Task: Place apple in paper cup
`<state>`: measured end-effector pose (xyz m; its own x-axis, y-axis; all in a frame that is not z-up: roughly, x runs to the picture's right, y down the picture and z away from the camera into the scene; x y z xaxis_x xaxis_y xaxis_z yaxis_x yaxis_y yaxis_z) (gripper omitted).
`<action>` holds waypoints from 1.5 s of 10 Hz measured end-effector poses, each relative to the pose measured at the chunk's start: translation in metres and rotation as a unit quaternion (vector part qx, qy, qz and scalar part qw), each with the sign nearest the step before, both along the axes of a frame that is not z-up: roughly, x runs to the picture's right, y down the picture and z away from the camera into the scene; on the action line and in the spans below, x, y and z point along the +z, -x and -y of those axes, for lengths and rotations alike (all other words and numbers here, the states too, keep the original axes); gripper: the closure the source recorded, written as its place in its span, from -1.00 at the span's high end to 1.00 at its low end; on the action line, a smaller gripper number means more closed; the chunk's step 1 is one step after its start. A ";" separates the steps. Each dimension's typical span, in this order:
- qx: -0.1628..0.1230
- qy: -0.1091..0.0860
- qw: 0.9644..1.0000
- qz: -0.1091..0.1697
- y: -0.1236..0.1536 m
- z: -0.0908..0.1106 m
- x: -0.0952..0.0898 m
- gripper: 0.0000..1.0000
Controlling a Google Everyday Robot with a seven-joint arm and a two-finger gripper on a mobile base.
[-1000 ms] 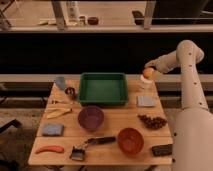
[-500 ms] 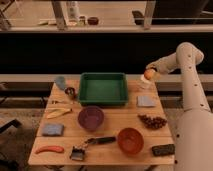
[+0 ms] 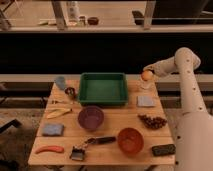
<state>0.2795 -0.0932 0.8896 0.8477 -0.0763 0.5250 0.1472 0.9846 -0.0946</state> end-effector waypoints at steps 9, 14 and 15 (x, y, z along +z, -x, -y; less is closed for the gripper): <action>0.026 -0.028 0.999 0.007 -0.003 0.014 0.000 -0.96; 0.025 -0.027 0.999 -0.003 0.001 0.025 0.007 -0.93; 0.026 -0.025 0.999 -0.007 0.004 0.028 0.009 -0.78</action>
<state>0.2759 -0.1213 0.8987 0.8581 -0.0571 0.5103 0.0938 0.9945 -0.0464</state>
